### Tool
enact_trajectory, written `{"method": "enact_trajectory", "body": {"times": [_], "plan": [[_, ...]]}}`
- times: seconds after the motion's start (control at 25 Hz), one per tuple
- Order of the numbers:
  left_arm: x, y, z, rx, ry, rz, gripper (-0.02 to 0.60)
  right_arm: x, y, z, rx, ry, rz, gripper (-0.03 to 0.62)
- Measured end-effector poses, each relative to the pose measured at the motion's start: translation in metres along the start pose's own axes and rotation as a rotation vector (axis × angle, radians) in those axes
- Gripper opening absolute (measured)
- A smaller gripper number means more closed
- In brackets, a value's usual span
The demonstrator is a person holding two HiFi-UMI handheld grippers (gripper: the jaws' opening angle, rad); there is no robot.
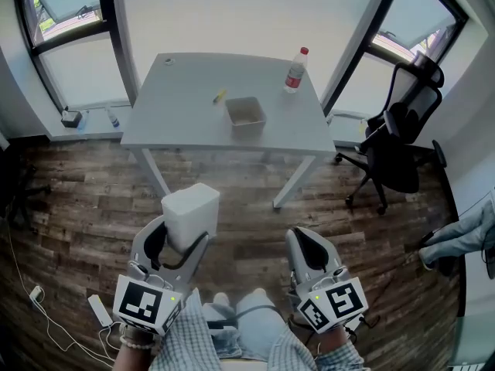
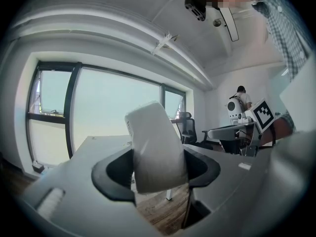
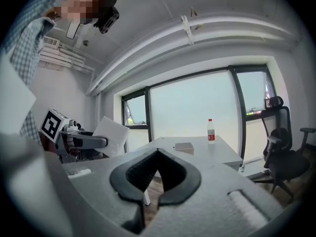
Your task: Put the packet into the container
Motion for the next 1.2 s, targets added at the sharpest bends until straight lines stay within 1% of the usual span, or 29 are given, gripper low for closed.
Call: {"method": "enact_trajectory", "body": {"times": [0.12, 0.24, 0.32, 0.44, 0.6, 0.8, 0.96, 1.2], "plan": [[0.006, -0.001, 0.001, 0.007, 0.004, 0.005, 0.275, 0.005, 0.001, -0.004, 0.024, 0.021, 0.008, 0.000], [0.010, -0.002, 0.001, 0.002, 0.003, 0.010, 0.275, 0.009, 0.002, -0.007, 0.059, 0.015, -0.020, 0.000], [0.012, -0.003, -0.001, 0.005, 0.002, 0.010, 0.276, 0.008, 0.000, -0.012, 0.112, -0.003, -0.047, 0.001], [0.014, -0.004, -0.003, 0.009, -0.007, 0.008, 0.276, 0.004, -0.003, -0.020, 0.185, -0.054, -0.059, 0.001], [0.011, -0.002, -0.003, -0.011, -0.003, -0.010, 0.276, -0.004, 0.001, -0.025, 0.230, -0.107, -0.083, 0.002], [0.002, 0.002, -0.003, -0.017, -0.004, -0.019, 0.276, -0.011, 0.005, -0.018, 0.216, -0.112, -0.080, 0.002], [-0.011, 0.007, -0.002, -0.038, 0.020, -0.053, 0.276, -0.015, 0.007, -0.005, 0.196, -0.135, -0.075, 0.002], [-0.034, 0.011, -0.008, -0.023, 0.007, -0.065, 0.276, -0.034, 0.012, 0.018, 0.195, -0.133, -0.097, 0.002]]}}
Point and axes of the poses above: the fingertips, and each gripper's own axes: x backward along the fingers, z to its right, y out of its underside, the point moved 9 cm from there along x, backward along the fingers, and after that the axes turned 15 degrees about z, right-handed, at the moved point
